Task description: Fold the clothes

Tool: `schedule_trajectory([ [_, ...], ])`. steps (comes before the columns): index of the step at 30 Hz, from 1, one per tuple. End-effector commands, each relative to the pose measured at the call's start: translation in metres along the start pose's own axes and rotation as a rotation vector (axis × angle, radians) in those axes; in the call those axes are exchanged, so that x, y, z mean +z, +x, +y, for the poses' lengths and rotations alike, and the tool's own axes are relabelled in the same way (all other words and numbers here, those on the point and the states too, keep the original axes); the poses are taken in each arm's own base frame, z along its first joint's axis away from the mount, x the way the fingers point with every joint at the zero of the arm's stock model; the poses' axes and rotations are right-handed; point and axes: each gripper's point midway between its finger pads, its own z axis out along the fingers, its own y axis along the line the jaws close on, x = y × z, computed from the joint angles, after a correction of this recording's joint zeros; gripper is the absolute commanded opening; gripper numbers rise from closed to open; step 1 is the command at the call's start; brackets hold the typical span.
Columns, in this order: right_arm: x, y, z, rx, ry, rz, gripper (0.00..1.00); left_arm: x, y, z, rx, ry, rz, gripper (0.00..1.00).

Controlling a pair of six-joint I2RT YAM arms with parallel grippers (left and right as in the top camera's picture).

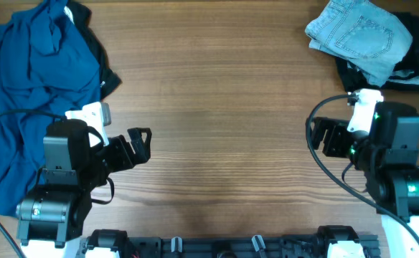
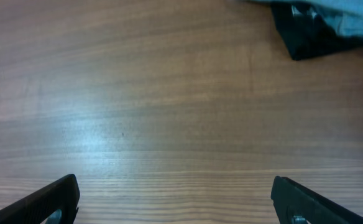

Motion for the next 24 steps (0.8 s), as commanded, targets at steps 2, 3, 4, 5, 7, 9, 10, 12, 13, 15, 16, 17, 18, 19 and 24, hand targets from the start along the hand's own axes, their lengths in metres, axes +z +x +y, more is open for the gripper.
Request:
schedule_trajectory([
  [2, -0.005, -0.017, 0.007, -0.132, -0.029, -0.097, 1.0, 0.002, 0.001, 0.002, 0.004, -0.008, 0.002, 1.0],
  [3, -0.01, -0.02, 0.007, -0.139, -0.025, -0.131, 1.0, 0.002, 0.001, 0.002, 0.004, -0.009, 0.002, 1.0],
  [4, -0.017, -0.022, 0.007, -0.143, -0.02, -0.174, 1.0, 0.002, 0.001, 0.002, 0.004, -0.008, 0.002, 1.0],
  [5, -0.023, -0.021, 0.007, -0.149, -0.02, -0.216, 1.0, 0.002, 0.001, 0.002, 0.004, -0.009, 0.002, 1.0],
  [7, -0.03, -0.015, 0.007, -0.158, -0.025, -0.284, 1.0, 0.002, 0.001, 0.002, 0.004, -0.008, 0.002, 1.0],
  [9, -0.035, -0.003, 0.006, -0.165, -0.032, -0.353, 1.0, 0.002, 0.001, 0.002, 0.004, -0.008, 0.002, 1.0],
  [10, -0.035, 0.002, 0.006, -0.169, -0.039, -0.38, 1.0, 0.002, 0.001, 0.002, 0.004, -0.009, 0.002, 1.0],
  [12, -0.034, 0.017, 0.005, -0.178, -0.051, -0.439, 1.0, 0.002, 0.001, 0.002, 0.004, -0.008, 0.002, 1.0],
  [13, -0.034, 0.022, 0.004, -0.18, -0.053, -0.464, 1.0, 0.002, 0.001, 0.002, 0.004, -0.009, 0.002, 1.0],
  [15, -0.031, 0.031, 0.002, -0.184, -0.057, -0.502, 1.0, 0.002, 0.001, 0.002, 0.004, -0.008, 0.002, 1.0],
  [16, -0.03, 0.034, 0.002, -0.186, -0.058, -0.516, 1.0, 0.002, 0.001, 0.002, 0.004, -0.008, 0.002, 1.0],
  [17, -0.028, 0.039, 0.001, -0.188, -0.06, -0.531, 1.0, 0.002, 0.001, 0.002, 0.004, -0.008, 0.002, 1.0],
  [18, -0.026, 0.042, 0.0, -0.19, -0.06, -0.542, 1.0, 0.002, 0.001, 0.002, 0.004, -0.009, 0.002, 1.0],
  [19, -0.025, 0.046, -0.001, -0.192, -0.062, -0.554, 1.0, 0.002, 0.001, 0.002, 0.004, -0.008, 0.002, 1.0],
  [24, -0.016, 0.052, -0.002, -0.202, -0.07, -0.624, 1.0, 0.002, 0.001, 0.002, 0.004, -0.008, 0.002, 1.0],
])
